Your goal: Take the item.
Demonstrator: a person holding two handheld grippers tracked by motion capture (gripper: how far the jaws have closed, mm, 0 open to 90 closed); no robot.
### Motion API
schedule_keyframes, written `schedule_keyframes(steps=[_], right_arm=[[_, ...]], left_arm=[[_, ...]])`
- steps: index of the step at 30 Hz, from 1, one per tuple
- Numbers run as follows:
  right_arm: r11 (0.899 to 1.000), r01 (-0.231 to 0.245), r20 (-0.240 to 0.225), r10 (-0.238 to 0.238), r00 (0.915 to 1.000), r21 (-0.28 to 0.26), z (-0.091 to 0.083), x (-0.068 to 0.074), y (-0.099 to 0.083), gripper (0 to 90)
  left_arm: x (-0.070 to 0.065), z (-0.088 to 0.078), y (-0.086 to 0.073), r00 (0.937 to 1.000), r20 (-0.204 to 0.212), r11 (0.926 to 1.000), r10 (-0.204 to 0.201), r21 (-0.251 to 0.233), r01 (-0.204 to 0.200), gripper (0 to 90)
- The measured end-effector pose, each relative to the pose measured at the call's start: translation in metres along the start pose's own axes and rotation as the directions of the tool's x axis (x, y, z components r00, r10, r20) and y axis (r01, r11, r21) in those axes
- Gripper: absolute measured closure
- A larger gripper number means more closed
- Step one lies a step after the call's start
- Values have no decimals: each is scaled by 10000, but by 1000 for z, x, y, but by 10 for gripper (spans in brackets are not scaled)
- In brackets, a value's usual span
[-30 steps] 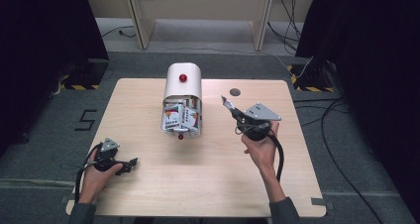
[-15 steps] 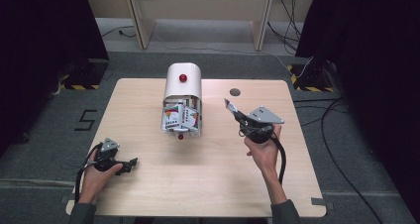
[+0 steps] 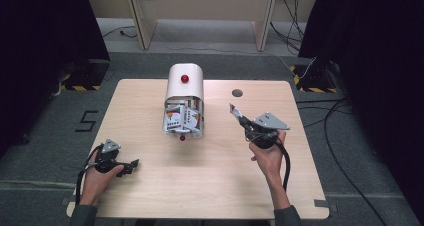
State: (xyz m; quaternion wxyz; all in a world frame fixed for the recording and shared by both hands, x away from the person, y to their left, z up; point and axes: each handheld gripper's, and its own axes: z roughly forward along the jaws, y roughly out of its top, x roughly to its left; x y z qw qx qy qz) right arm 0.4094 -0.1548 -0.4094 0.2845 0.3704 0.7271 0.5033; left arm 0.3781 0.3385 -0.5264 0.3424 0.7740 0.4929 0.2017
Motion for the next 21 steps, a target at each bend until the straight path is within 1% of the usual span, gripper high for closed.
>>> schedule_keyframes(steps=[6,9,16,17,20,21], right_arm=[[10000,38,-35,-38,10000,-45,1,1,0,878],[9999,129,-120,-129,9998,-23,1,3,0,878],[9999,129,-170,-128,9998,42,4,4,-4,878],[9999,73,-173,-70,9998,121,6,3,-9,878],[9998,18,-180,-14,9998,196,8,2,-13,878],[9995,-13,-142,17,9999,300,9,1,-18,878]], left_arm=[[0,0,0,10000,-4,10000,-3,-5,3,0],[0,0,0,10000,-7,10000,-1,-4,1,0],[0,0,0,10000,-8,10000,-1,-2,1,0],[0,0,0,10000,-5,10000,-1,-1,1,0],[0,0,0,10000,-3,10000,-3,-1,3,0],[0,0,0,10000,-9,10000,2,-2,-2,0]])
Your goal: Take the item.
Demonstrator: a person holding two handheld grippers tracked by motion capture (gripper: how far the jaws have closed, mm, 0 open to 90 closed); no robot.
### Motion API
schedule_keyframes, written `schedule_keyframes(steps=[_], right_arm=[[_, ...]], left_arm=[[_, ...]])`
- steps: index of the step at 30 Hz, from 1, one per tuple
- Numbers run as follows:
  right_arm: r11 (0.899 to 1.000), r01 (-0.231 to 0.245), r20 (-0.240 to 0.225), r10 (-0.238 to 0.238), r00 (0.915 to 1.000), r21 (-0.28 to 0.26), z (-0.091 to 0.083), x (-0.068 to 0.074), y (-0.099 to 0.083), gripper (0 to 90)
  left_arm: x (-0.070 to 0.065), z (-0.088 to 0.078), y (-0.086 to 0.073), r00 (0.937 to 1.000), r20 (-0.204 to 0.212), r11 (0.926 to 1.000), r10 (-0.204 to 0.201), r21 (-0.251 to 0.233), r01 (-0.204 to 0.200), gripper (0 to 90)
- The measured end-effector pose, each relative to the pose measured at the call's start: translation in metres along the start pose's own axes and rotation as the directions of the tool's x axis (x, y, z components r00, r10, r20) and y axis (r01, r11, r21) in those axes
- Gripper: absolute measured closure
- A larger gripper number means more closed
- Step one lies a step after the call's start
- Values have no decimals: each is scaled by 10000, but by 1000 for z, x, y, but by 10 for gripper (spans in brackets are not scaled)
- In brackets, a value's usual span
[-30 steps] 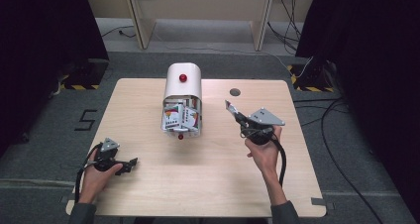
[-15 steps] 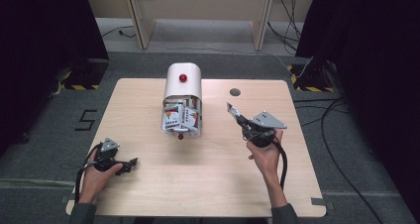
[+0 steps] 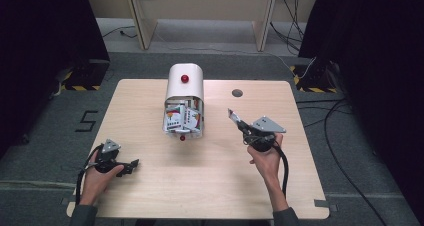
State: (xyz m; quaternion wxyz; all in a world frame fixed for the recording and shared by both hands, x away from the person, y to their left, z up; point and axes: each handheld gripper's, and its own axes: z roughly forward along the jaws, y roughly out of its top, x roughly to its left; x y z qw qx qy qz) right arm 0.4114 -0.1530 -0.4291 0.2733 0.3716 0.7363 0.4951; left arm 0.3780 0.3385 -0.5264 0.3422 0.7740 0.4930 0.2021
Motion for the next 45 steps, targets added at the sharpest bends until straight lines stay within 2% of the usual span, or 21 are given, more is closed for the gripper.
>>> schedule_keyframes(steps=[7,20,29,45], right_arm=[[9997,40,92,-42,9999,238,5,-1,-7,878],[9951,131,-19,-130,9999,977,27,5,-24,877],[9928,183,-81,-174,9998,1184,35,7,-30,876],[9800,463,-195,-433,9989,1936,52,14,-46,869]], left_arm=[[0,0,0,10000,7,10000,-3,1,3,0],[0,0,0,10000,8,10000,-2,1,2,0],[0,0,0,10000,5,10000,-3,2,3,0],[0,0,0,10000,14,10000,3,4,-3,0]])
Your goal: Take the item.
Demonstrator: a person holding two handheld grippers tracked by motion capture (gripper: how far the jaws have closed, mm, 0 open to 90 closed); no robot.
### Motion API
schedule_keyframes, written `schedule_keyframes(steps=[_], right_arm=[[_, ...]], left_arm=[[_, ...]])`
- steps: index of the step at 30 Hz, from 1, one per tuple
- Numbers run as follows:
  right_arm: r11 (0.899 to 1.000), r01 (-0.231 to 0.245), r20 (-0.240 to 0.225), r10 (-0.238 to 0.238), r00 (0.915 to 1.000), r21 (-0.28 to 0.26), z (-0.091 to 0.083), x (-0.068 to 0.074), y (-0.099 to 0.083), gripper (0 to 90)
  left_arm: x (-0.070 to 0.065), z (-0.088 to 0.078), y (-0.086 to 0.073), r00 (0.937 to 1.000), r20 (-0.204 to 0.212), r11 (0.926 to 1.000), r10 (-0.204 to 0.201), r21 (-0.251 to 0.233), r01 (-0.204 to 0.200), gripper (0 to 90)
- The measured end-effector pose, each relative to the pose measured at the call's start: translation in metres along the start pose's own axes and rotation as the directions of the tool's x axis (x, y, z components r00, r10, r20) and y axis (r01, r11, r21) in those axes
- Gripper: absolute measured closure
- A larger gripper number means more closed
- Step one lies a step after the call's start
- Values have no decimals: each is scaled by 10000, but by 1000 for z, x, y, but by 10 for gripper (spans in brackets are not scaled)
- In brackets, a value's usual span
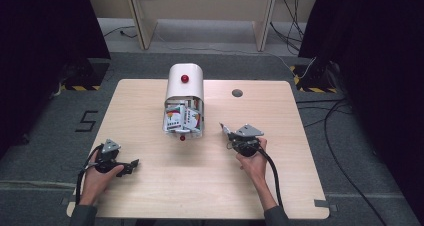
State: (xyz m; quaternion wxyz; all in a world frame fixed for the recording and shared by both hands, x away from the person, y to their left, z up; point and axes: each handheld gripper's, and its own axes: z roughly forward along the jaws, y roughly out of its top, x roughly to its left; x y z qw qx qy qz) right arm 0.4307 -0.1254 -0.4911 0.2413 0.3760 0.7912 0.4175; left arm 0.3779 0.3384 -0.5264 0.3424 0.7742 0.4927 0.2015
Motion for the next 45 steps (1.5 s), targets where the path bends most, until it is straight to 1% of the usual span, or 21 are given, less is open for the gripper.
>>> schedule_keyframes(steps=[1,6,7,12,13,15,16,18,19,20,21,22,23,25,26,27,29,30,36,40,45], right_arm=[[9999,25,-41,-25,10000,100,2,1,-1,866],[9997,155,-59,-154,9999,197,5,5,-3,858],[9994,270,-34,-269,9996,228,6,7,-3,854],[9990,347,-76,-345,9994,270,7,8,-4,833],[9992,270,-62,-268,9996,308,8,9,-4,823],[9992,259,-72,-257,9996,321,8,9,-4,815],[9991,292,-85,-290,9995,313,9,9,-5,797],[9991,187,-120,-183,9998,373,11,9,-6,747],[9991,45,-189,-37,9998,416,13,8,-7,718],[9991,45,-189,-37,9998,416,13,8,-7,718],[9990,49,-294,-36,9996,447,14,8,-8,664],[9990,49,-294,-36,9996,447,14,8,-8,664],[9986,-183,-251,196,9995,496,14,9,-7,589],[9980,-438,-316,453,9985,459,14,8,-7,569],[9980,-438,-316,453,9985,459,14,8,-7,569],[9974,-577,-304,590,9978,432,13,7,-6,541],[9972,-609,-277,621,9977,435,13,7,-6,523],[9965,-751,-268,761,9967,374,12,5,-6,495],[9952,-932,-276,940,9952,294,8,3,-4,463],[9949,-979,-214,984,9949,243,2,-1,-3,441],[9933,-1148,-79,1149,9933,146,-8,-7,-2,413]], left_arm=[[0,0,0,10000,1,10000,1,2,-1,0],[0,0,0,10000,0,10000,0,-1,0,0],[0,0,0,10000,0,10000,-2,-1,2,0],[0,0,0,10000,0,10000,1,2,-1,0],[0,0,0,10000,1,10000,-1,2,1,0],[0,0,0,10000,0,10000,-2,0,2,0],[0,0,0,10000,1,10000,-1,0,1,0],[0,0,0,10000,2,10000,6,6,-6,0],[0,0,0,10000,2,10000,7,7,-7,0],[0,0,0,10000,2,10000,12,10,-12,0],[0,0,0,10000,3,10000,2,1,-2,0],[0,0,0,10000,3,10000,2,1,-2,0],[0,0,0,10000,3,10000,-3,-1,3,0],[0,0,0,10000,3,10000,-1,0,1,0],[0,0,0,10000,3,10000,-1,0,1,0],[0,0,0,10000,2,10000,11,12,-11,0],[0,0,0,10000,0,10000,14,14,-14,0],[0,0,0,10000,1,10000,13,11,-13,0],[0,0,0,10000,2,10000,16,13,-16,0],[0,0,0,10000,4,10000,19,15,-19,0],[0,0,0,10000,12,10000,20,10,-20,0]])
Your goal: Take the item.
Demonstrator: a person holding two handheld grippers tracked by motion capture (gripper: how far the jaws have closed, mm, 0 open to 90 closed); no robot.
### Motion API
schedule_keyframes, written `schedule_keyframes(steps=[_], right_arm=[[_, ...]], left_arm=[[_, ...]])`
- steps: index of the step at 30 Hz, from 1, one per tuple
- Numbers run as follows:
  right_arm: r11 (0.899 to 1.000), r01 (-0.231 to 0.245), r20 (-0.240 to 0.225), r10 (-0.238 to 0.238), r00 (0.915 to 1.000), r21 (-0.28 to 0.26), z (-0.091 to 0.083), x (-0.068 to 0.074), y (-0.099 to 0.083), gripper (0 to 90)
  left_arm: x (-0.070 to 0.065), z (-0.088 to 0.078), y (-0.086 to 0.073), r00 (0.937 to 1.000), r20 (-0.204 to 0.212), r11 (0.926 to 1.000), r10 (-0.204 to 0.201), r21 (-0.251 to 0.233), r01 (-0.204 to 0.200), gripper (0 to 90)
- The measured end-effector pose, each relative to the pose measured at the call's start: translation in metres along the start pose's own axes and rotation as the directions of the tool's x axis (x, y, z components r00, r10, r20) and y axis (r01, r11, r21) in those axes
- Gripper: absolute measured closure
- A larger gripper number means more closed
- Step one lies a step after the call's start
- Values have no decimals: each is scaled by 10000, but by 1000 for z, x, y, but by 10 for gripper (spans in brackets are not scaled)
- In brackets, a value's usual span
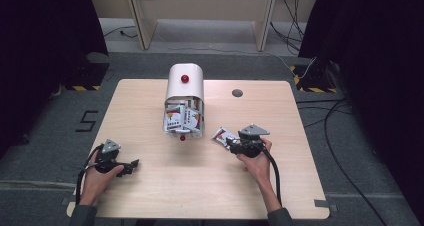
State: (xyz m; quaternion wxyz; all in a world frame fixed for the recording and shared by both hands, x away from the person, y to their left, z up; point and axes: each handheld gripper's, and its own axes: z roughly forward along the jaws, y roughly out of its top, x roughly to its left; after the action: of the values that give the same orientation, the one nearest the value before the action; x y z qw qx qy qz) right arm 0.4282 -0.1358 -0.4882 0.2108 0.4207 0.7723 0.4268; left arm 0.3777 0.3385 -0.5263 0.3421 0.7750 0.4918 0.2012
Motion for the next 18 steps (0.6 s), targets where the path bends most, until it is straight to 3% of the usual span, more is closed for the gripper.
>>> schedule_keyframes(steps=[9,18], right_arm=[[9999,-25,154,23,9999,158,-13,-3,-5,395],[9994,-122,277,113,9996,321,-34,-9,-20,386]], left_arm=[[0,0,0,10000,6,10000,2,2,-2,0],[0,0,0,10000,16,10000,9,2,-9,0]])
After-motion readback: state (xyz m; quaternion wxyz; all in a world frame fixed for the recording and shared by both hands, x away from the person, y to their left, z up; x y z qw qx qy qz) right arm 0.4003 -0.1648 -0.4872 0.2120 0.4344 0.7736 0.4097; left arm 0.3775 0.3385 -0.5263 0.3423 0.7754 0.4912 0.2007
